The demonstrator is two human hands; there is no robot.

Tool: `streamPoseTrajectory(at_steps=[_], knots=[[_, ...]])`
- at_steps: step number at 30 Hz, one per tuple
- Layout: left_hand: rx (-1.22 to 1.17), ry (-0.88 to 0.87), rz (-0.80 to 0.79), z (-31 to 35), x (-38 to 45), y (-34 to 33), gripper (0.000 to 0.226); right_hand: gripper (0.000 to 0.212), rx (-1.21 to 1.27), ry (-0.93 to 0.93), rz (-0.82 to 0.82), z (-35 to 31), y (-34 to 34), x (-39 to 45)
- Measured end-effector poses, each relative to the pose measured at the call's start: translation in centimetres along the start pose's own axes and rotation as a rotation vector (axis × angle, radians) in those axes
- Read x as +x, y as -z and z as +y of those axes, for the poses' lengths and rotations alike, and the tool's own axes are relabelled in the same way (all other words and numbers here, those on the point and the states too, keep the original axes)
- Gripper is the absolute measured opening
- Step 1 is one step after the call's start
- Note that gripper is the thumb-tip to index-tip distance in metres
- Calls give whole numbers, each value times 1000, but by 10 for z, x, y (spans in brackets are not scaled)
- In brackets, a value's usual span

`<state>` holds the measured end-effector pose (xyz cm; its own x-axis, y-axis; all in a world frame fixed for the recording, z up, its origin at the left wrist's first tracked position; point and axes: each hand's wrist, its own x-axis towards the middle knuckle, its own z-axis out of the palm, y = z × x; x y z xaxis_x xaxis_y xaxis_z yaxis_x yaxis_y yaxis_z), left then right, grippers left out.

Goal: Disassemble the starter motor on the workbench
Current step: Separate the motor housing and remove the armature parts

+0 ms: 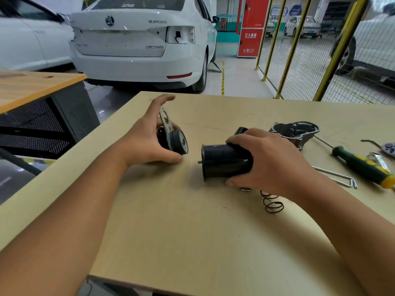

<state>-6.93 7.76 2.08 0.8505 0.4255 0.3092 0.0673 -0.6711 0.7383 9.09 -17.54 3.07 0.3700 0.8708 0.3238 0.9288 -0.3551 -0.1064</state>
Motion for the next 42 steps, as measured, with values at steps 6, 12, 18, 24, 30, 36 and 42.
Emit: streamPoseTrajectory(at_steps=[6,12,18,24,30,36,42], knots=[[475,-56,72,15,18,-15,119,78,114,-23,-87,10,6,-4],[1166,-118,-101,33,37,-29,115,70,177,-43,-97,12,3,-5],[1175,-193,-476,49,53,-54,85,66,164,-7,-101,16,5,-6],[342,-293,-43,66,27,-35,46,69,237,14,-67,17,7,-6],[377,-316,-218,90,1,-49,84,79,374,19,201,8,11,-7],[189,-258,-75,77,6,-63,89,63,540,37,467,-10,1,-5],[108,-241,-5,69,7,-59,83,34,603,41,555,-12,-2,-1]])
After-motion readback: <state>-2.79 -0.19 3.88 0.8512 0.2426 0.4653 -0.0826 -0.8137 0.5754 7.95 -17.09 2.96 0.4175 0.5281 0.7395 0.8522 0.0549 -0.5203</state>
